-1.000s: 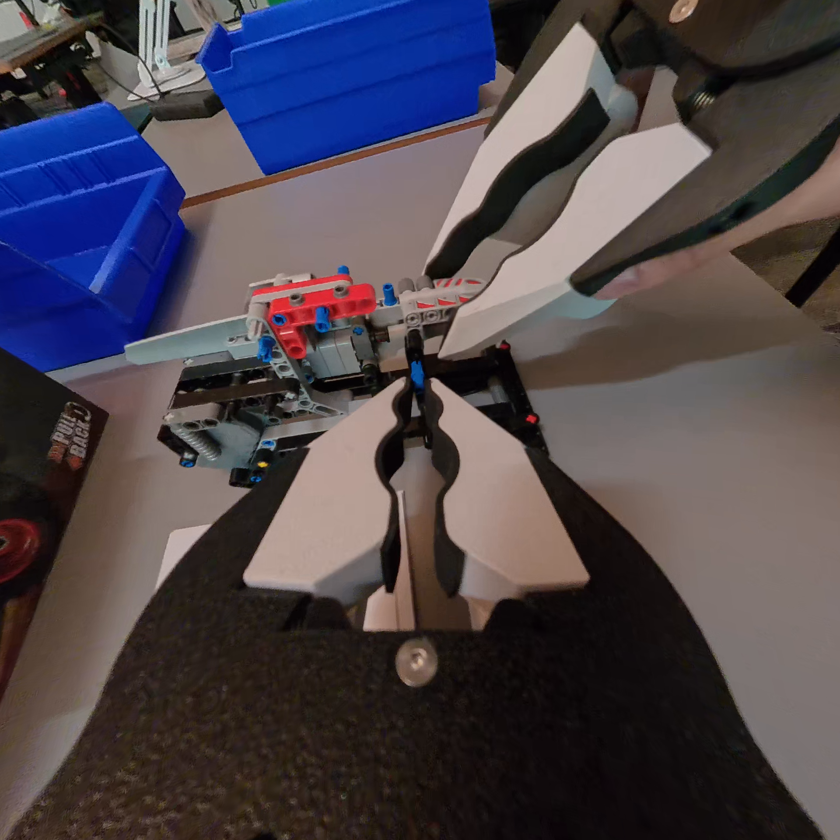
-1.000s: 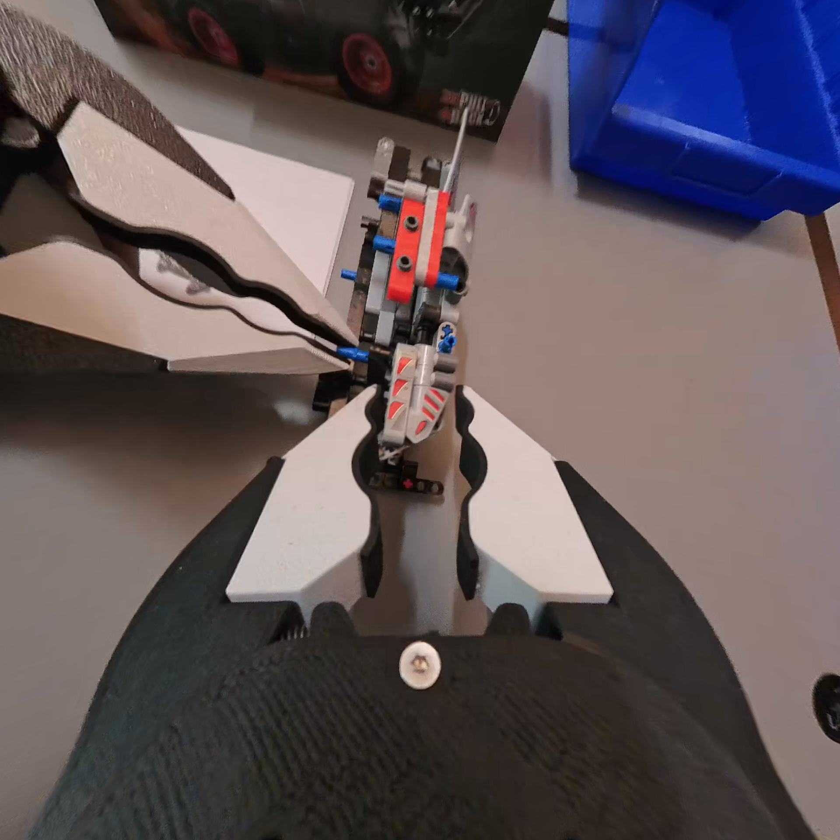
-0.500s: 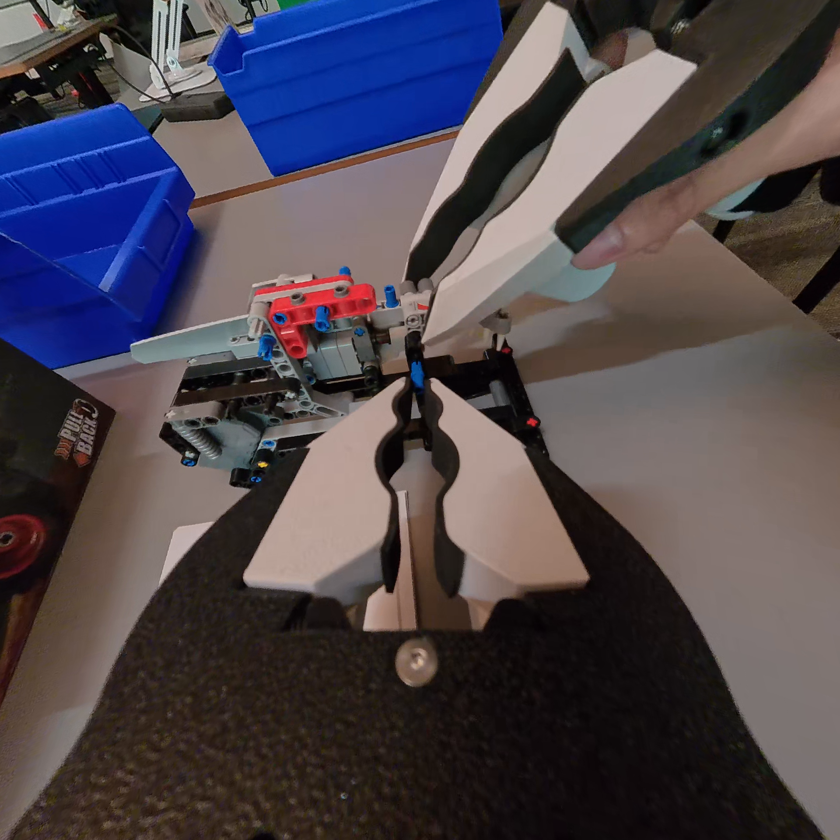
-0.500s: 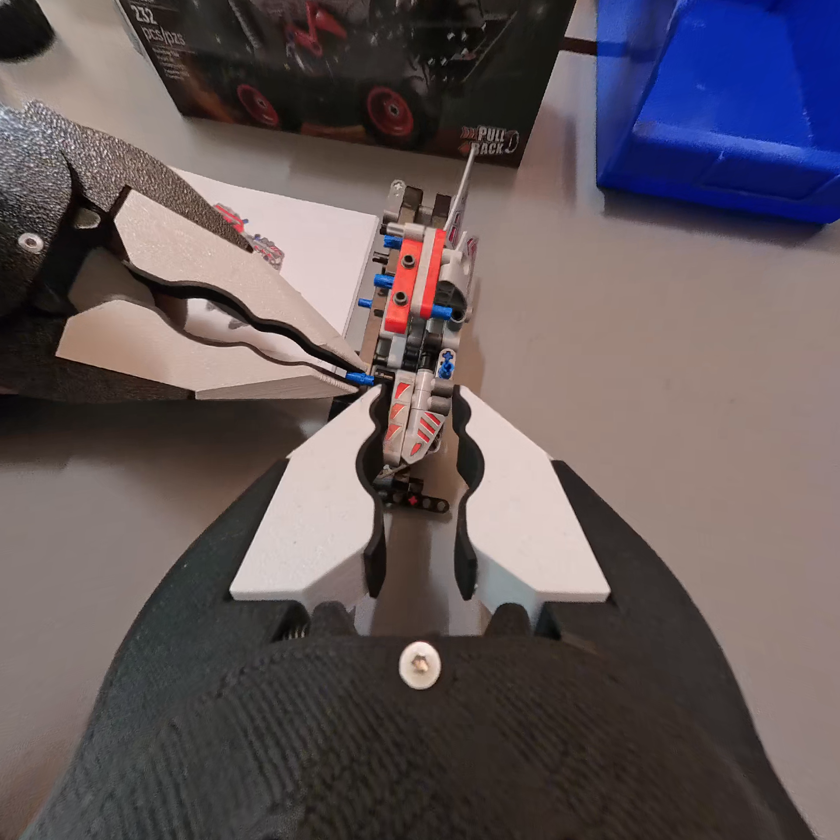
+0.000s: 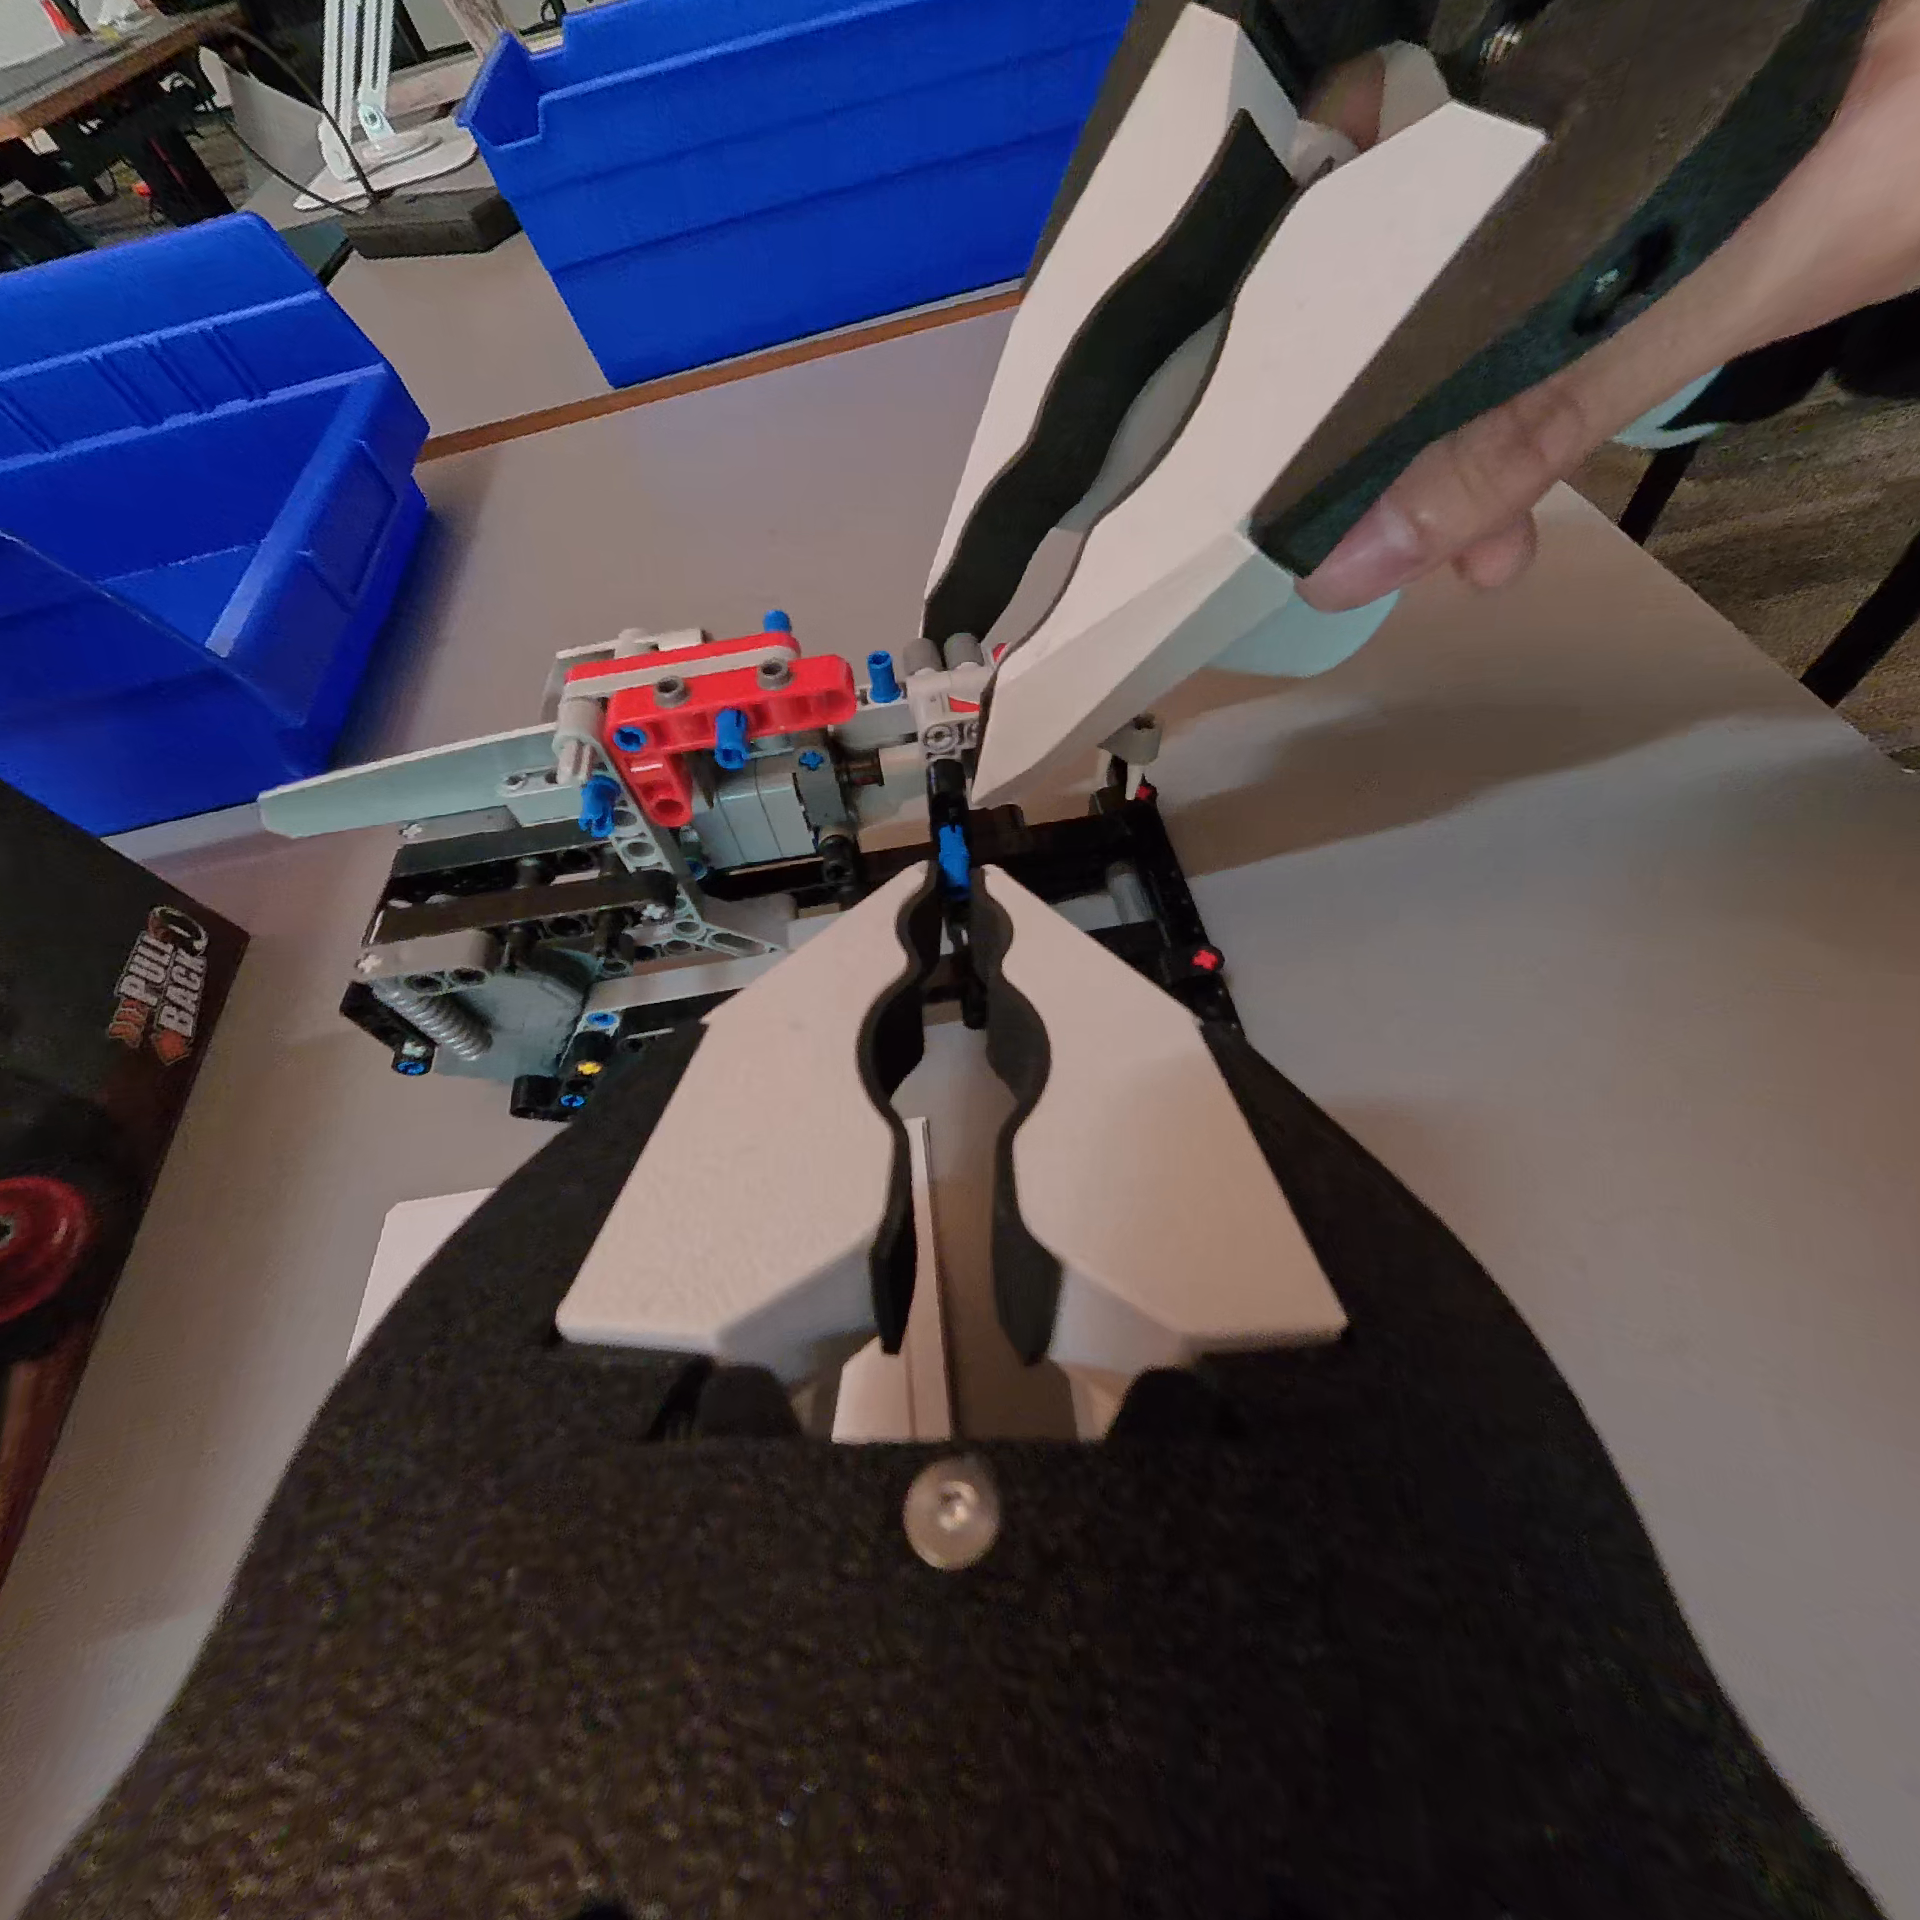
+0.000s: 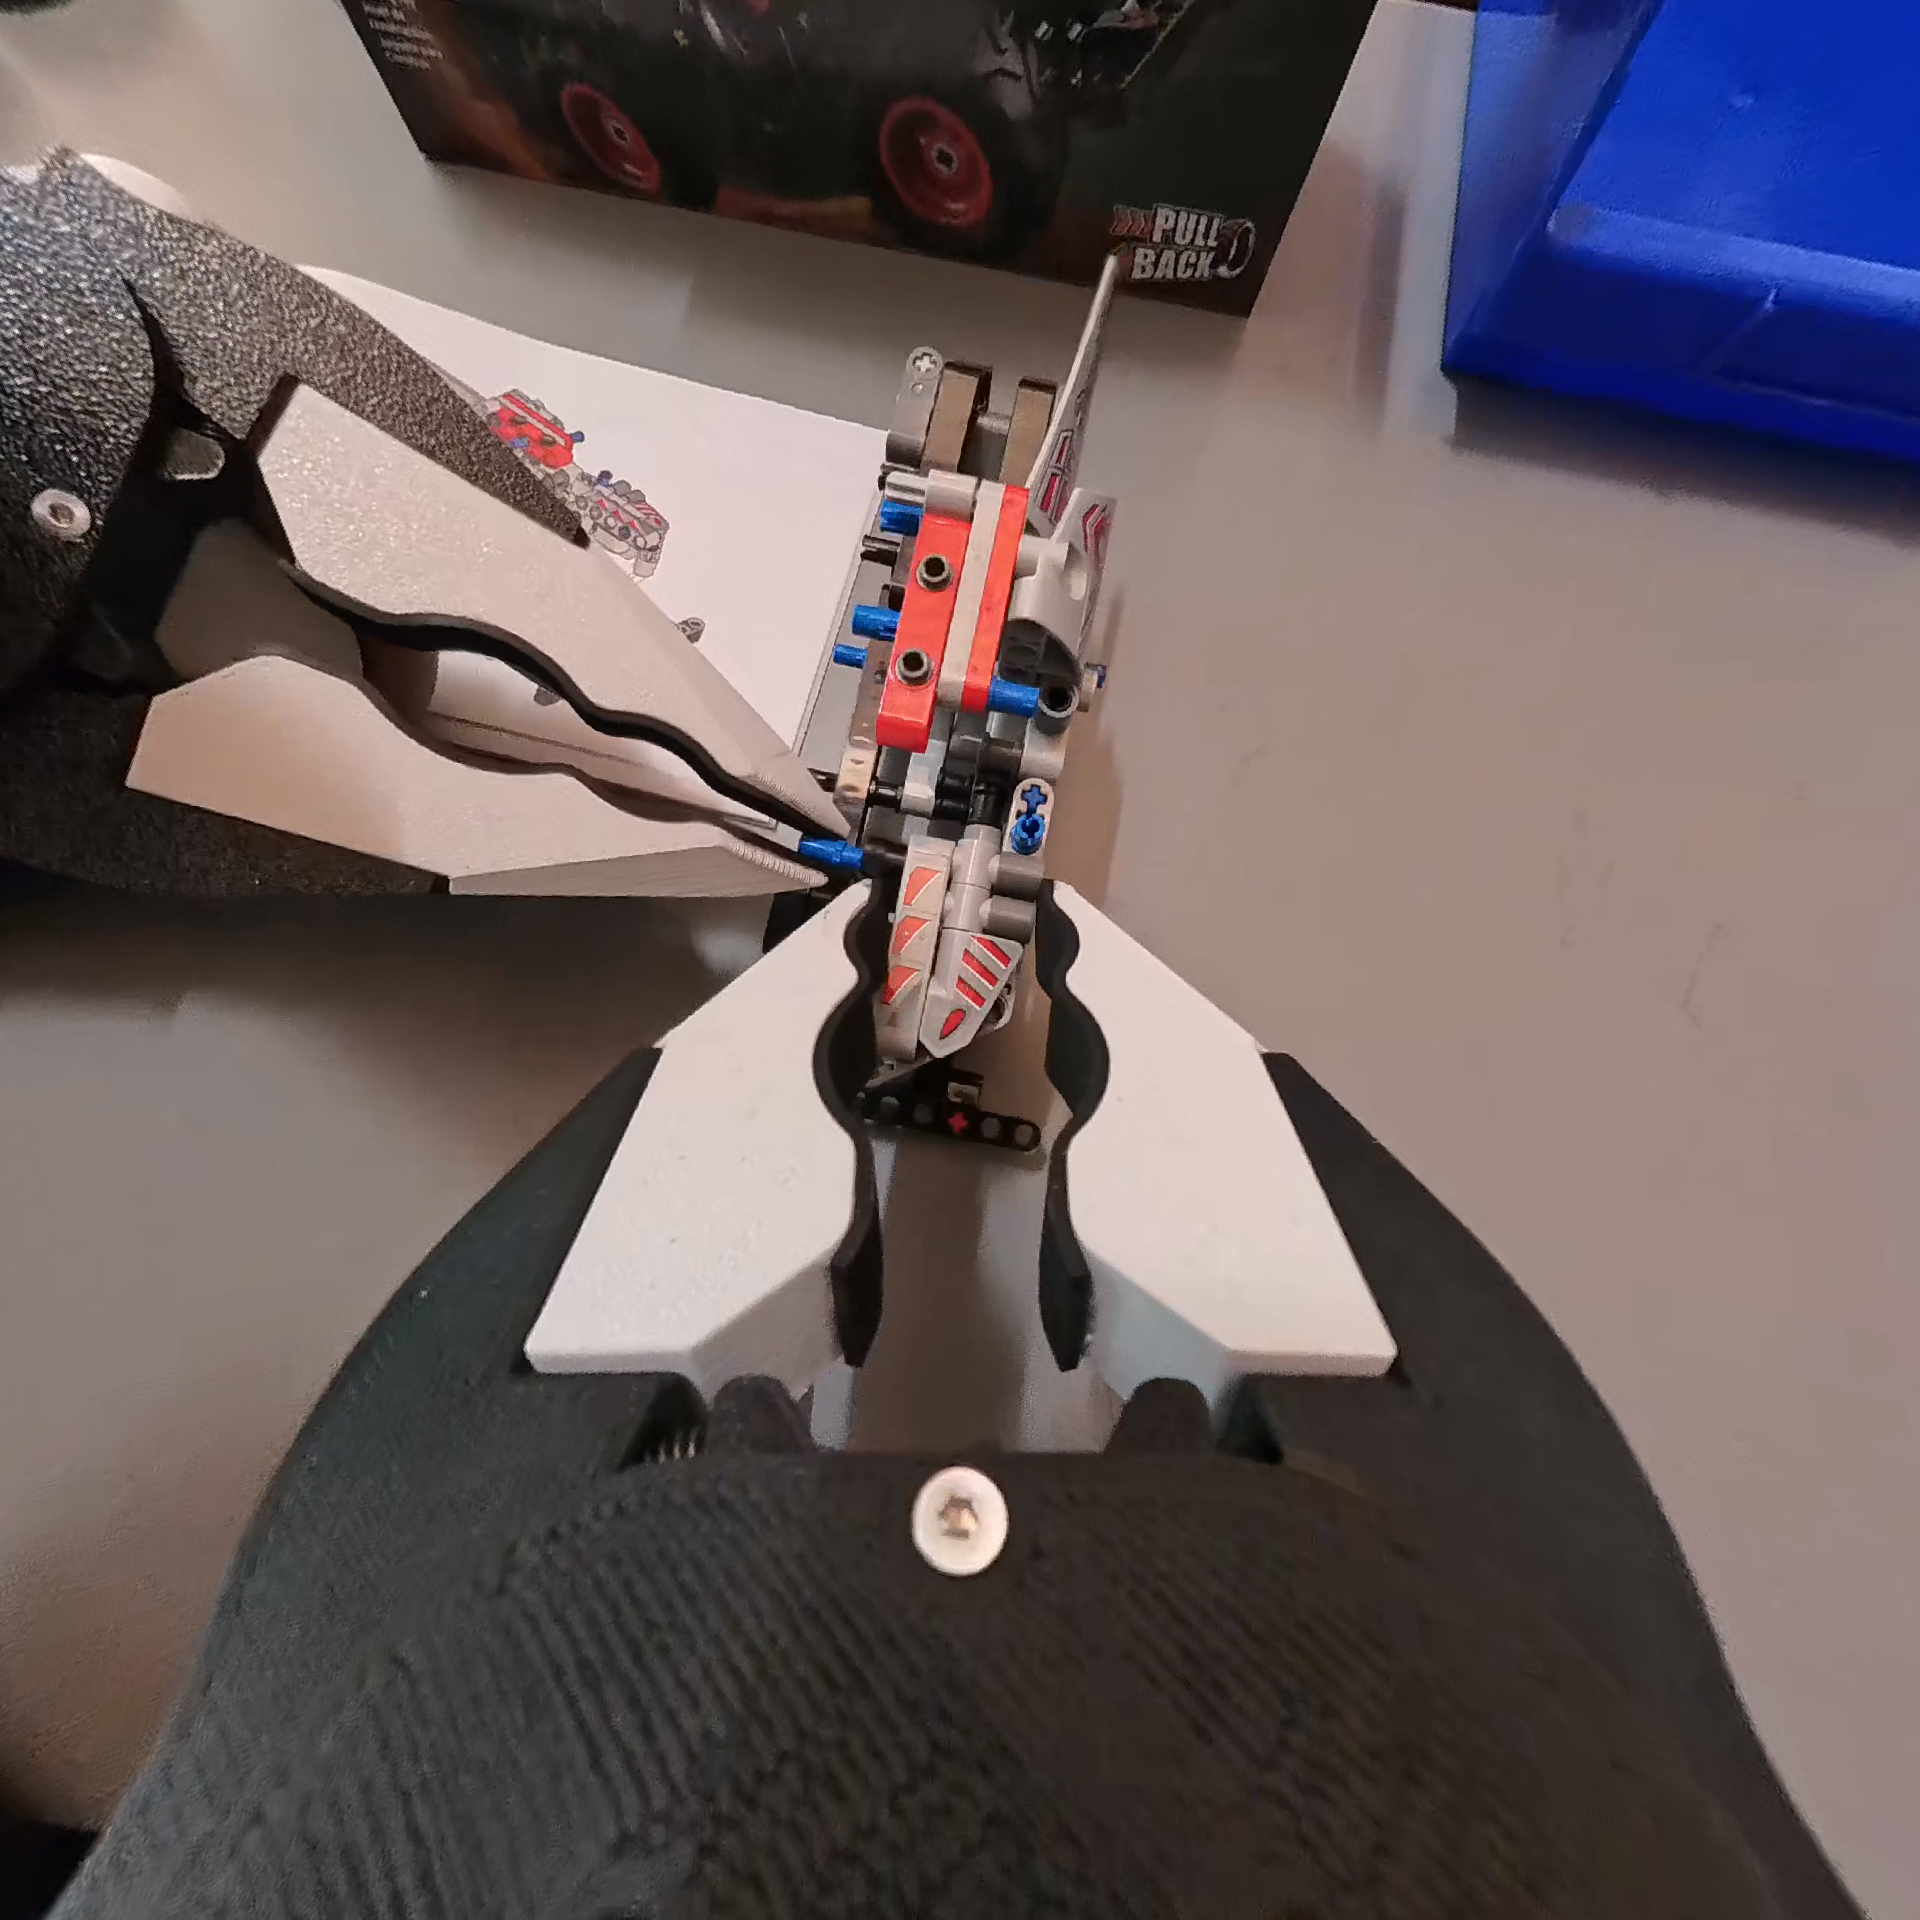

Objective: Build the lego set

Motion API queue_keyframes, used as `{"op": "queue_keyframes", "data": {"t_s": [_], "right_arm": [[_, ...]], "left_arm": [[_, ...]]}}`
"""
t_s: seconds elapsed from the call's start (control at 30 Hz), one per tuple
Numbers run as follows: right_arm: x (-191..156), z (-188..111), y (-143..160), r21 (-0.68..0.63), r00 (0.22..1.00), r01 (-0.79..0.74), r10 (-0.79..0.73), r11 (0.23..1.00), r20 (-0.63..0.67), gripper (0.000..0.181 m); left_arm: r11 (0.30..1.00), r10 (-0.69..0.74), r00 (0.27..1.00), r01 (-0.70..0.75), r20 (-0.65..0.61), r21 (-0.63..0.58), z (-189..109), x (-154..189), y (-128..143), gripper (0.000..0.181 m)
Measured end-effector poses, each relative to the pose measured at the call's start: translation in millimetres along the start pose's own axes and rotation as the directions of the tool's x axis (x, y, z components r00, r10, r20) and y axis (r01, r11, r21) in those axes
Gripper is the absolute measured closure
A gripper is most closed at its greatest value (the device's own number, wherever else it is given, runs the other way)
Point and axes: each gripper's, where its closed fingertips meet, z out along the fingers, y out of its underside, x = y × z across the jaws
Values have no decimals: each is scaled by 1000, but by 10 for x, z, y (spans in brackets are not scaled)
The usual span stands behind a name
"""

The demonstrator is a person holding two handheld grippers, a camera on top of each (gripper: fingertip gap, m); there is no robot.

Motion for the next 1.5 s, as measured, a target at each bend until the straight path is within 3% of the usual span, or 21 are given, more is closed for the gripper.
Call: {"op": "queue_keyframes", "data": {"t_s": [0.6, 0.9, 1.1, 1.23, 1.37, 1.5], "right_arm": [[20, 75, -11, 3, 997, -1, 1, 1000, 73, 154], [27, 77, -8, -4, 998, 16, -16, 1000, 53, 154], [3, 78, -11, -7, 998, 21, -20, 1000, 54, 154], [10, 81, -12, -8, 998, 6, -6, 1000, 59, 154], [12, 78, -10, -7, 998, 19, -18, 1000, 52, 154], [13, 76, -9, -6, 998, 24, -24, 1000, 50, 154]], "left_arm": [[1000, -15, 999, 16, 34, -10, 21, -69, 5, 180], [981, 183, 973, -172, 138, -85, 32, -84, -7, 180], [999, -33, 997, 36, 64, -40, 55, -71, -13, 180], [997, 56, 994, -50, 95, -65, 65, -83, -15, 180], [996, 59, 993, -53, 98, -67, 71, -85, -18, 180], [990, -132, 991, 133, 32, -41, 77, -76, -22, 180]]}}
